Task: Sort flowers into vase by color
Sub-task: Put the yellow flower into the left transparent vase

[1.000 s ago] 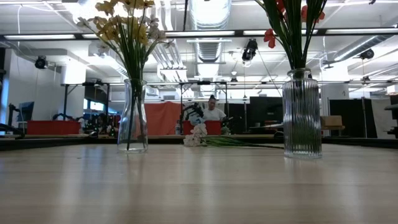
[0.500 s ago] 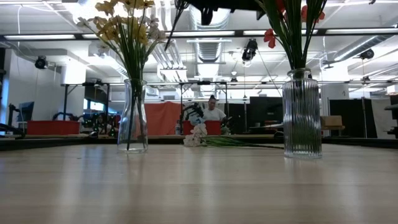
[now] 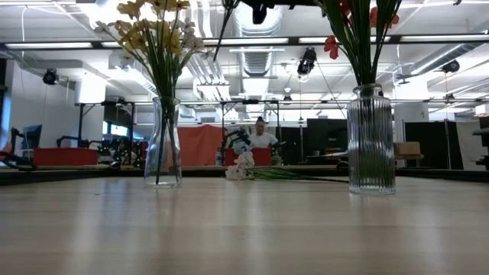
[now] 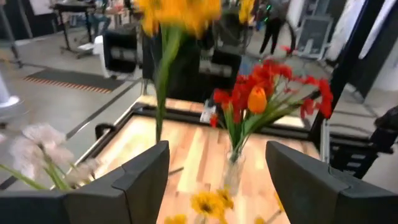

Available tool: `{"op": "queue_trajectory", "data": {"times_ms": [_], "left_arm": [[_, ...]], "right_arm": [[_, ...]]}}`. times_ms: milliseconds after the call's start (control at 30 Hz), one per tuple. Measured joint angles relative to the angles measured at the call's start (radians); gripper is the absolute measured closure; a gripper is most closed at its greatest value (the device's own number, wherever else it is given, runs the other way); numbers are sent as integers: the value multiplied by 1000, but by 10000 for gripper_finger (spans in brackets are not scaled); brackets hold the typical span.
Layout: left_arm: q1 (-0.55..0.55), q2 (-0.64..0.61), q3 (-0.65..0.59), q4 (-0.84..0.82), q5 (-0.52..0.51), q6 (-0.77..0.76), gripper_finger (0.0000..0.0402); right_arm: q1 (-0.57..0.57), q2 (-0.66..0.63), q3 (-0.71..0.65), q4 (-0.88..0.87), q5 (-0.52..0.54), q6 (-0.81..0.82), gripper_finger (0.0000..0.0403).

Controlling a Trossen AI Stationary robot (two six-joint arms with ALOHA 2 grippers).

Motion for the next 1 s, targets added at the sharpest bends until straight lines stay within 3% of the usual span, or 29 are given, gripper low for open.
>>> {"op": "queue_trajectory", "data": {"times_ms": [167, 300, 400, 567, 733, 900, 1000], "left_arm": [[-269, 57, 39, -87, -317, -99, 154], [-476, 121, 103, -271, -500, -306, 154], [-638, 181, 128, -380, -561, -407, 155], [-861, 290, 86, -388, -598, -534, 155], [-917, 397, -15, -388, -796, -798, 156], [-844, 471, -180, -354, -821, -1014, 182], [-803, 507, -285, -257, -869, -1067, 204]], "right_arm": [[0, -36, 0, -51, -1, -18, 390], [0, -50, 0, -59, -39, -17, 390], [0, -52, -1, -70, -55, -17, 390], [0, -52, -3, -76, -58, -18, 390], [0, -51, -5, -61, -61, -36, 390], [0, -51, -5, -20, -61, -47, 390], [0, -51, -5, -15, -61, -43, 390]]}}
